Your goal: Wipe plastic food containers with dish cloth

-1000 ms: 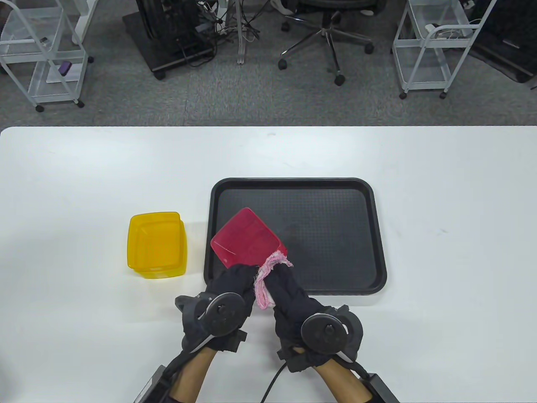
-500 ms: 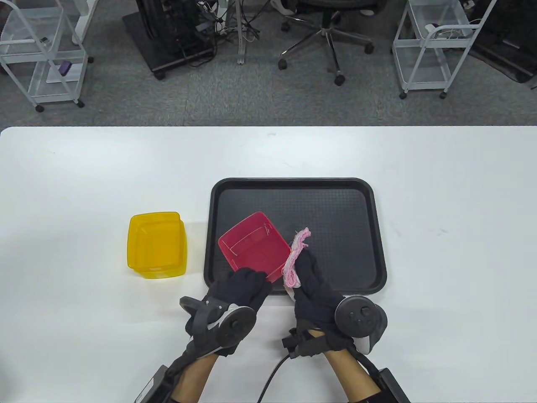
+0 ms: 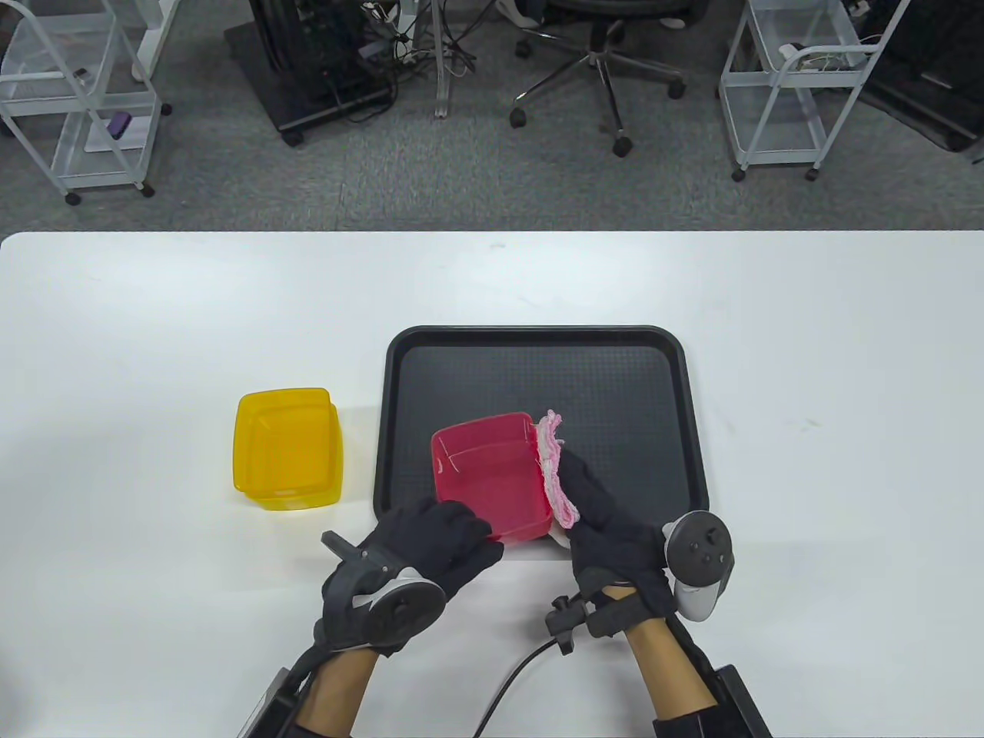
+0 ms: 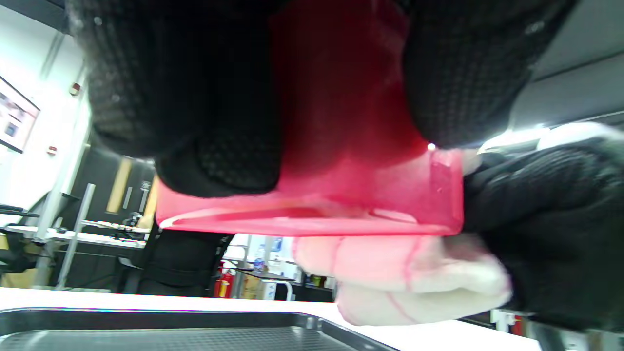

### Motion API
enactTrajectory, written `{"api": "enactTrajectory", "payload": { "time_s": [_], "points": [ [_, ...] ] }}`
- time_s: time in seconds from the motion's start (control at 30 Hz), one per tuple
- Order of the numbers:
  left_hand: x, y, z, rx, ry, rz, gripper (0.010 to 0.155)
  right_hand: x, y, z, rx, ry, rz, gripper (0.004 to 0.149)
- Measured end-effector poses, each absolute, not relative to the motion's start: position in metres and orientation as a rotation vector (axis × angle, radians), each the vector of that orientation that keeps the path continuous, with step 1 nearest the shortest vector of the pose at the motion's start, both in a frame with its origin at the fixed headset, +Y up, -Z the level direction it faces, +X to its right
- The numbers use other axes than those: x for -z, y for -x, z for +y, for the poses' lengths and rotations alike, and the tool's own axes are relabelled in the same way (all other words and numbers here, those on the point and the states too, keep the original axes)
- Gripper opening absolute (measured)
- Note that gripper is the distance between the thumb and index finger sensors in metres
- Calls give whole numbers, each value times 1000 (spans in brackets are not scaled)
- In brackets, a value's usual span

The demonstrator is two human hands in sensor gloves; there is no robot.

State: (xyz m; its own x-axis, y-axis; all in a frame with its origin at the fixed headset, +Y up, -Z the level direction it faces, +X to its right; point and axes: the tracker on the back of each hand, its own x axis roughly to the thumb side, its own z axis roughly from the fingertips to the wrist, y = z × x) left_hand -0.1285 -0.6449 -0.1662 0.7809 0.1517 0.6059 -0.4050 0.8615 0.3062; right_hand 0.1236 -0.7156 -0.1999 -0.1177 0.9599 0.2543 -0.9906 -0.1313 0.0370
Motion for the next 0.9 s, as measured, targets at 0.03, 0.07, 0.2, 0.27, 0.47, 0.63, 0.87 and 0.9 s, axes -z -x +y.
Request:
{"api": "enactTrajectory", "payload": {
  "time_s": [0.03,0.07,0.2,0.27,0.47,0.63,0.87,0.9],
  "points": [
    [165,128,-644,-316,-439,-623,38,201,-125,-716,-1687,-238,-160,48],
    [165,127,-644,-320,-437,-632,38,201,-126,-717,-1684,-231,-161,48],
    [163,123,-640,-356,-415,-686,39,204,-134,-720,-1678,-197,-167,48],
    [161,122,-637,-370,-403,-710,39,205,-137,-721,-1669,-179,-170,48],
    [160,125,-631,-472,-376,-746,40,209,-147,-724,-1590,-196,-147,47],
    [164,132,-632,-583,-336,-735,40,212,-150,-725,-1506,-216,-87,47],
    [171,142,-633,-735,-271,-727,41,216,-152,-731,-1402,-251,42,46],
    [171,143,-633,-764,-261,-727,41,217,-152,-732,-1383,-259,64,46]
  ]
}}
